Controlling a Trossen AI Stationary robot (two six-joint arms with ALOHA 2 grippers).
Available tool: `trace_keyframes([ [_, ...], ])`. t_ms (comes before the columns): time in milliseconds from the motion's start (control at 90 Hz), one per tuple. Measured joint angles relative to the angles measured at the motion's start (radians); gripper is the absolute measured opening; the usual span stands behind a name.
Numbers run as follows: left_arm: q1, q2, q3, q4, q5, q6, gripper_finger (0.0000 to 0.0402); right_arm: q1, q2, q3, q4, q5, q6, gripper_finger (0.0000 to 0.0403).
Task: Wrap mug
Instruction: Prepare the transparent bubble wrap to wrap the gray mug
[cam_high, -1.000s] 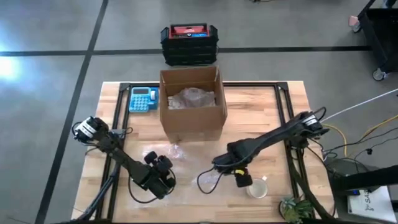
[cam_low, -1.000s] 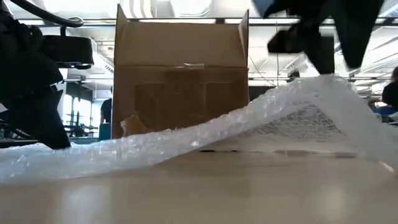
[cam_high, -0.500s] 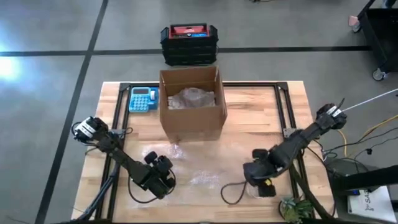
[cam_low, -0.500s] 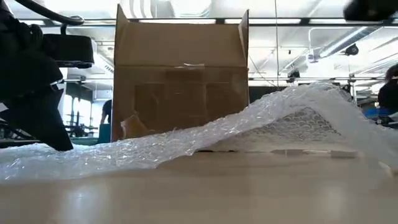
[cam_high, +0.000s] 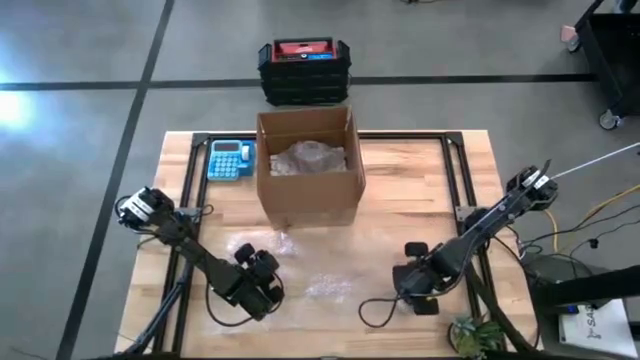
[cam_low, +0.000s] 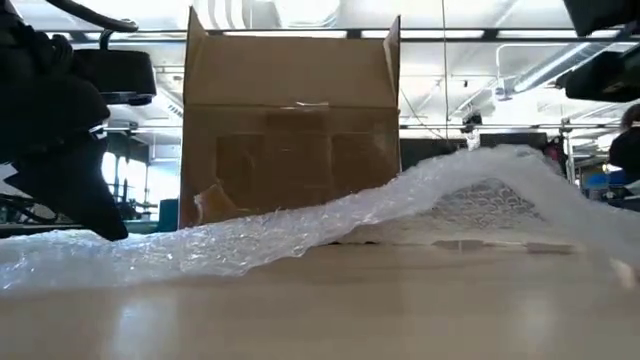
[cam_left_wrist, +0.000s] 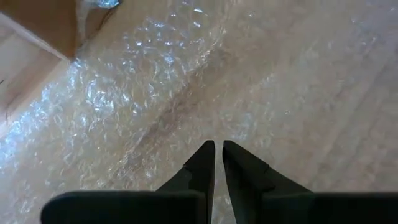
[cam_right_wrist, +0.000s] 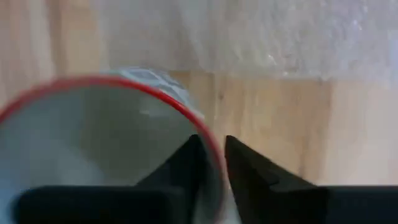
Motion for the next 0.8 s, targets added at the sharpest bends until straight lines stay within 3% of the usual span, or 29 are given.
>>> trace_keyframes([
  [100, 0.0, 0.0, 0.0, 0.001, -0.001, 0.004, 0.002, -0.001, -0.012, 0.104, -0.086, -0.028, -0.045, 0.0017],
  [233, 0.0, 0.0, -0.002, 0.002, -0.02, 0.011, 0.002, -0.019, -0.014, 0.283, -0.061, -0.012, -0.16, 0.001],
  [411, 0.002, 0.0, -0.002, 0.003, -0.023, 0.012, 0.002, -0.065, 0.018, 0.352, 0.204, 0.41, -0.453, 0.0008],
  [478, 0.002, -0.002, -0.002, 0.007, -0.019, 0.02, 0.002, -0.1, 0.048, 0.349, 0.359, 0.496, -0.539, 0.0008],
  [611, 0.005, -0.02, 0.046, 0.003, 0.051, 0.044, 0.002, -0.184, 0.149, 0.364, 0.561, 0.478, -0.601, 0.0008],
  [700, 0.011, -0.042, 0.113, -0.001, 0.145, 0.081, 0.002, -0.236, 0.235, 0.412, 0.556, 0.4, -0.582, 0.0008],
  [800, 0.011, -0.069, 0.19, -0.024, 0.139, 0.166, 0.002, -0.284, 0.332, 0.485, 0.496, 0.33, -0.543, 0.0008],
])
